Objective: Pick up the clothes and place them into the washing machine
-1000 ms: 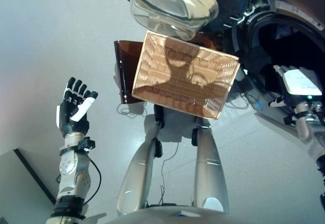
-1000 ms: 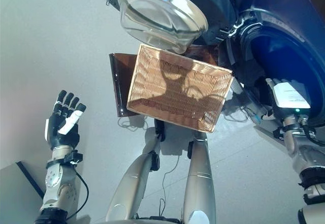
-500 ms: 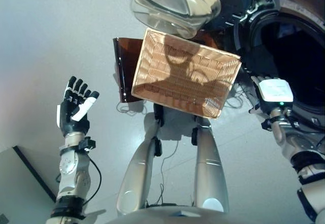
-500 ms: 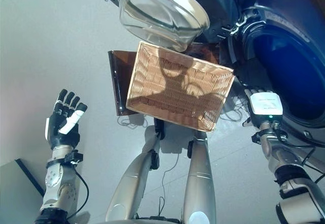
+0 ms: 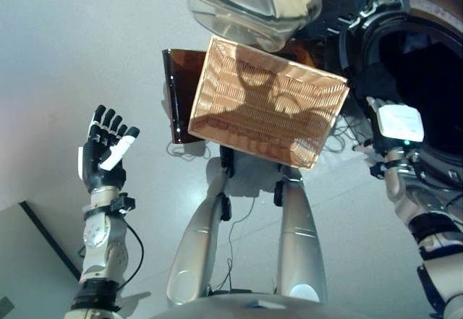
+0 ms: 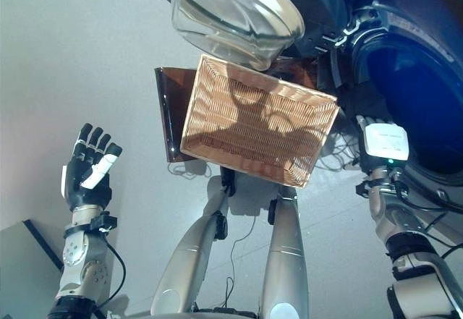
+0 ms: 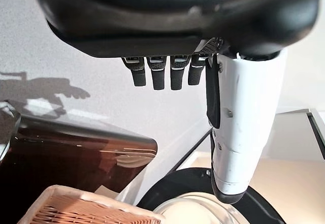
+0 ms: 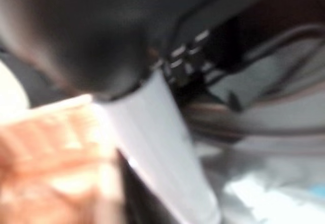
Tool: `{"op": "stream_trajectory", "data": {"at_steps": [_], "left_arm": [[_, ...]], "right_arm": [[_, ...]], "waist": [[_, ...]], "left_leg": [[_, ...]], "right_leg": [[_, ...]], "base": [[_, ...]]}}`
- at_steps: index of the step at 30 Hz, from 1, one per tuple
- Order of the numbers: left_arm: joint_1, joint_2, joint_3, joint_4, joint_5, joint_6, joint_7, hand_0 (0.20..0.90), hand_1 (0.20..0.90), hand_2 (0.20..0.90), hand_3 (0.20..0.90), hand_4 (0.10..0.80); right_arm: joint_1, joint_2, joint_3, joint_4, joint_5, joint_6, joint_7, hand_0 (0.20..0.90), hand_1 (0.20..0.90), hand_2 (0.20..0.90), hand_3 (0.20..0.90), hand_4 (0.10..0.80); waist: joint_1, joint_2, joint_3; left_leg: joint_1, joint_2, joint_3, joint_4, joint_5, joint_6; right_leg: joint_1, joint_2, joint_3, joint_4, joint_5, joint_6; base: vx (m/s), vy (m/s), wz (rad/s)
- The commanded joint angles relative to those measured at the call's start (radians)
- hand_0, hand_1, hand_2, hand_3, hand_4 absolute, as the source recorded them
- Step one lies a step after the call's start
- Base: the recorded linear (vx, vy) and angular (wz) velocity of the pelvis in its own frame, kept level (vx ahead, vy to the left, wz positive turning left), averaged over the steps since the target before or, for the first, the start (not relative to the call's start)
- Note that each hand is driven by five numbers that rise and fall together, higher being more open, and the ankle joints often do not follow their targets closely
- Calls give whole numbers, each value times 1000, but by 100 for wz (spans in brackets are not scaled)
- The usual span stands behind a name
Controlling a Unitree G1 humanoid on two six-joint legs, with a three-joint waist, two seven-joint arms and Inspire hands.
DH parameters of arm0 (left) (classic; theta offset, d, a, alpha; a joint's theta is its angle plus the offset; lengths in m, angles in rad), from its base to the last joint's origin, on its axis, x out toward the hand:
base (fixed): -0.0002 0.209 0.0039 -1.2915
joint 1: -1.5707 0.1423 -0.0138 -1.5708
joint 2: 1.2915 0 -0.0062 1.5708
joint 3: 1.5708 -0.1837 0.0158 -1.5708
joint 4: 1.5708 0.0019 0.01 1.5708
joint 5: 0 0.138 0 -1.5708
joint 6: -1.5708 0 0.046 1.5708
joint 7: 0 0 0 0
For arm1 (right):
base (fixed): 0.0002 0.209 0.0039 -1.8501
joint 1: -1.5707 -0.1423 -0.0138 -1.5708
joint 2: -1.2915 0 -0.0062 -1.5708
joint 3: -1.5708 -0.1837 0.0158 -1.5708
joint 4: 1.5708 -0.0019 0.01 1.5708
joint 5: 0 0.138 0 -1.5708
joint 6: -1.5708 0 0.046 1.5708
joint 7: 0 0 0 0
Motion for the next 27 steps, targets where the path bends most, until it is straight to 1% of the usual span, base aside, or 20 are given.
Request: {"op": "stream_trajectory", "data": {"at_steps": [1, 3, 5, 6, 8, 9, 10, 12, 14, 16, 17, 18, 19, 21, 22, 23, 26, 27], "left_arm": [[89, 71, 74, -97, 7, -103, 20, 900, 900, 900, 900, 800], [97, 80, 68, -102, -4, -104, 11, 900, 900, 900, 900, 800], [100, 86, 66, -107, -14, -102, 2, 900, 900, 900, 900, 800], [102, 89, 64, -108, -23, -101, -3, 900, 900, 900, 900, 800], [105, 89, 68, -111, -36, -98, -11, 900, 900, 900, 900, 800], [111, 82, 77, -114, -46, -99, -13, 900, 900, 900, 900, 800], [111, 82, 77, -114, -46, -99, -13, 900, 900, 900, 900, 800], [110, 74, 82, -106, -57, -104, -13, 900, 900, 900, 900, 800], [114, 64, 86, -104, -69, -102, -21, 900, 900, 900, 900, 800], [117, 56, 81, -101, -91, -95, -36, 900, 900, 900, 900, 800], [119, 45, 76, -92, -107, -89, -45, 900, 900, 900, 900, 800], [119, 45, 76, -92, -107, -89, -45, 900, 900, 900, 900, 800], [119, 41, 72, -91, -111, -89, -47, 900, 900, 900, 900, 800], [116, 31, 65, -77, -125, -86, -47, 900, 900, 900, 900, 800], [108, 23, 58, -70, -132, -84, -44, 900, 900, 900, 900, 800], [107, 23, 58, -70, -133, -84, -44, 900, 900, 900, 900, 800], [96, 11, 47, -63, -144, -80, -42, 900, 900, 900, 900, 800], [91, 5, 44, -57, -152, -80, -40, 900, 900, 900, 900, 800]], "right_arm": [[84, -24, 2, -99, 242, -179, 48, 900, 900, 900, 900, 800], [110, 4, 6, -96, 413, -241, 132, 900, 900, 900, 900, 800], [132, 46, 10, -90, 602, -284, 235, 900, 900, 900, 900, 800], [145, 69, 6, -83, 684, -300, 272, 900, 900, 900, 900, 800], [162, 115, -7, -70, 804, -317, 322, 900, 900, 900, 900, 800], [173, 177, -36, -49, 959, -337, 377, 900, 900, 900, 900, 800], [173, 177, -36, -48, 960, -338, 378, 900, 900, 900, 900, 800], [185, 226, -64, -32, 1104, -352, 446, 900, 900, 900, 900, 800], [211, 265, -87, -32, 1234, -357, 517, 900, 900, 900, 900, 800], [212, 315, -120, 13, 1379, -353, 571, 900, 900, 900, 900, 800], [216, 372, -143, 32, 1518, -336, 637, 900, 900, 900, 900, 800], [216, 372, -144, 33, 1519, -336, 639, 900, 900, 900, 900, 800], [211, 405, -158, 57, 1607, -333, 667, 900, 900, 900, 900, 800], [193, 443, -181, 90, 1697, -321, 693, 900, 900, 900, 900, 800], [170, 479, -213, 122, 1801, -313, 713, 900, 900, 900, 900, 800], [169, 479, -213, 125, 1803, -313, 716, 900, 900, 900, 900, 800], [126, 521, -268, 184, 1947, -295, 743, 900, 900, 900, 900, 800], [95, 534, -312, 220, 2016, -300, 747, 900, 900, 900, 900, 800]], "waist": [[-2, -11, -42], [-6, -16, -43], [-9, -19, -44], [-12, -19, -46], [-16, -16, -45], [-20, -16, -45], [-20, -16, -45], [-23, -16, -44], [-27, -16, -45], [-29, -14, -45], [-31, -12, -47], [-31, -13, -47], [-31, -11, -48], [-31, -6, -48], [-30, -1, -44], [-30, -1, -44], [-27, 14, -37], [-25, 24, -34]], "left_leg": [[-58, 26, -39, -58, 60, -84], [-59, 27, -39, -58, 59, -84], [-60, 28, -38, -56, 59, -85], [-43, 27, -41, -61, 42, -88], [-41, 28, -39, -63, 41, -89], [-41, 29, -36, -63, 41, -89], [-41, 30, -36, -63, 41, -89], [-39, 31, -35, -63, 40, -90], [-37, 32, -32, -64, 39, -90], [-35, 31, -30, -65, 38, -92], [-33, 30, -30, -64, 36, -92], [-33, 30, -29, -64, 36, -92], [-31, 30, -28, -64, 34, -93], [-32, 28, -26, -62, 32, -94], [-31, 26, -24, -62, 30, -94], [-31, 26, -23, -62, 30, -94], [-27, 22, -22, -63, 29, -95], [-26, 20, -20, -64, 29, -95]], "right_leg": [[-21, 21, -49, -91, 36, -1], [-19, 21, -50, -95, 38, -1], [-18, 22, -48, -99, 39, -1], [-4, 22, -45, -95, 17, 5], [-5, 22, -45, -98, 19, 4], [-7, 22, -45, -100, 21, 4], [-7, 22, -45, -100, 21, 4], [-6, 23, -43, -102, 23, 4], [-3, 25, -43, -107, 23, 4], [-2, 26, -42, -108, 22, 3], [1, 28, -40, -111, 22, 3], [1, 28, -40, -111, 22, 3], [3, 29, -39, -113, 21, 2], [4, 29, -36, -116, 22, 3], [5, 29, -33, -117, 20, 3], [6, 29, -33, -117, 20, 3], [10, 27, -29, -116, 14, 2], [12, 26, -27, -116, 12, 3]], "base": [[0, 0, 0], [0, 2, -3], [37, 8, -4], [75, 16, -5], [35, 36, -9], [-4, 33, -9], [-3, 23, -8], [-2, 13, -5], [2, 23, -7], [5, 25, -9], [6, 18, -8], [8, 18, -8], [7, 13, -5], [4, 20, -7], [-1, 15, -6], [-3, 16, -4], [0, 0, 0], [0, 0, 0]]}}
